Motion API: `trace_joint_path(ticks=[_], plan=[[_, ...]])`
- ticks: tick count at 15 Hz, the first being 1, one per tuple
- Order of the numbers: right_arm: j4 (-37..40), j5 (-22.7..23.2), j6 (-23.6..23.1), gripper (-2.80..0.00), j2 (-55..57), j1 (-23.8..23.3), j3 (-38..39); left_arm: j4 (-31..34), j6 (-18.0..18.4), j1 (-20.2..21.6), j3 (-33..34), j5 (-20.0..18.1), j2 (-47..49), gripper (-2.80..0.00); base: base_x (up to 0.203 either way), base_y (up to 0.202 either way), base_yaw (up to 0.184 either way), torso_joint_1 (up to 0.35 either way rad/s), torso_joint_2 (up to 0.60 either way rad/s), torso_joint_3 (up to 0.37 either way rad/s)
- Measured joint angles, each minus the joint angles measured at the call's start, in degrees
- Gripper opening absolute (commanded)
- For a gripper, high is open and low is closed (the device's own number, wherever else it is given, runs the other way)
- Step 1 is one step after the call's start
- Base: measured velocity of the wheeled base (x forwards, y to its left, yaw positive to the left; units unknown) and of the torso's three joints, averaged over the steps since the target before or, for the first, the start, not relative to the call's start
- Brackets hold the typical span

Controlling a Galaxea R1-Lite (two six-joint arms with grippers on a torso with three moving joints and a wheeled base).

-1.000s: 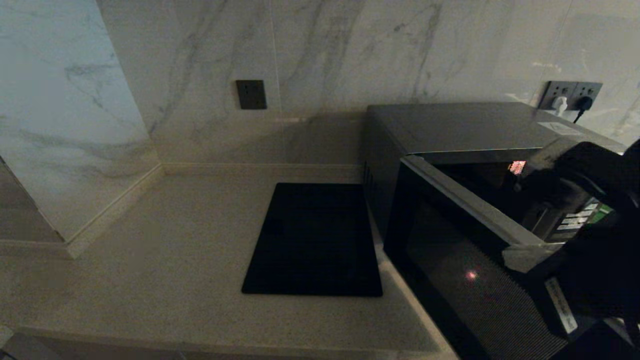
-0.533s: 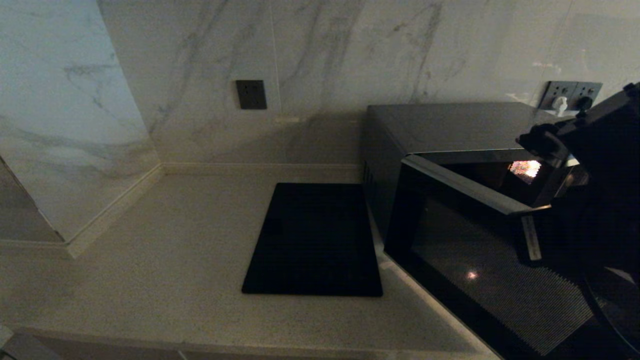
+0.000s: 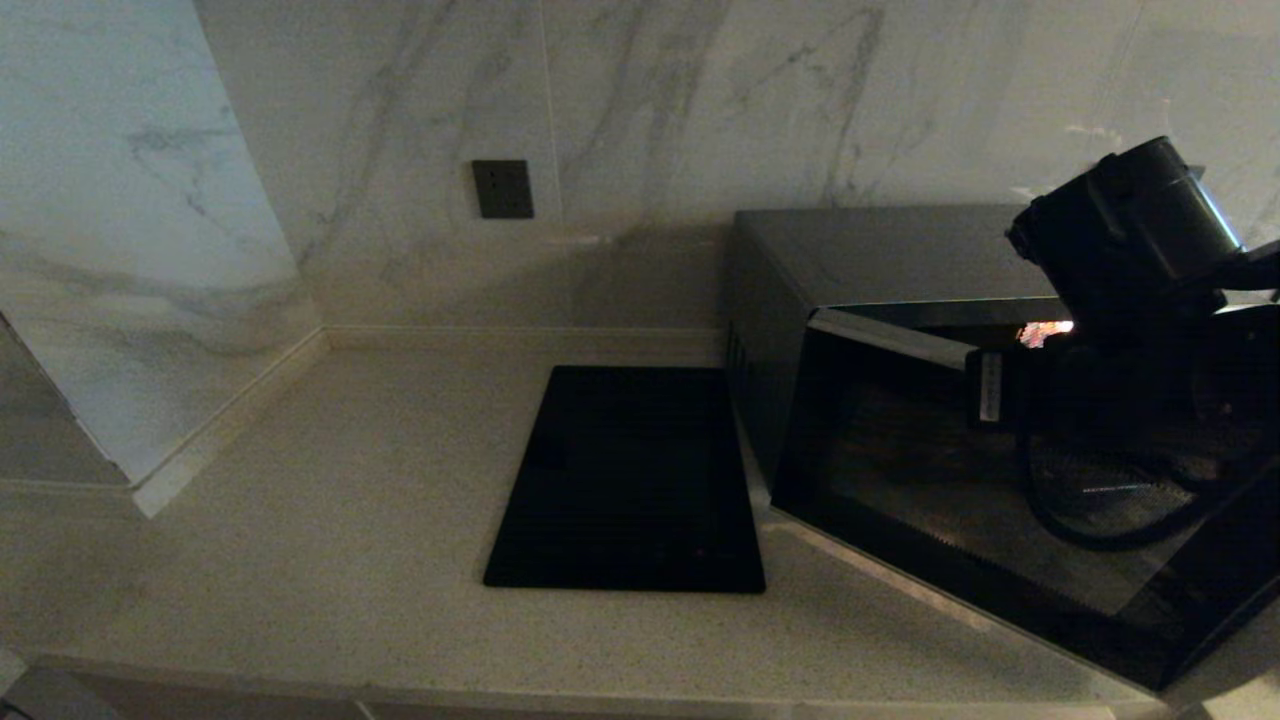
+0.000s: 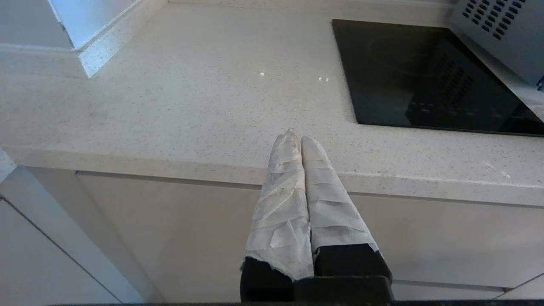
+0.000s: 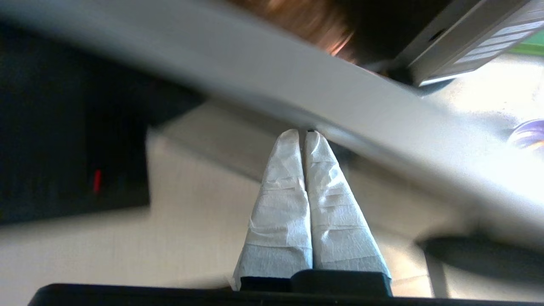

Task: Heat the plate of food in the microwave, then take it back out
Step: Close the microwave oven

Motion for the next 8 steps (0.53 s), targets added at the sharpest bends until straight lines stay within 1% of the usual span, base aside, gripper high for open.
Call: trace_joint_path(ticks=[2, 6, 8], plan=[[-4.33, -0.23, -0.05, -2.80, 1.32, -3.26, -0.01, -0.01, -0.01, 0.03, 0.00, -0.01, 0.00, -2.80, 0.000, 0.000, 0.000, 0.000, 0.00, 0.000], [-5.72, 0.27, -0.04, -2.80, 2.35, -8.62, -0.71, -0.01, 0.02, -0.02, 0.00, 0.00, 0.00, -2.80, 0.000, 0.000, 0.000, 0.000, 0.00, 0.000], [-7.13, 1.64, -0.06, -2.80, 2.52, -11.55, -0.84, -0.01, 0.00, -0.02, 0.00, -0.01, 0.00, -2.80, 0.000, 0.000, 0.000, 0.000, 0.00, 0.000]])
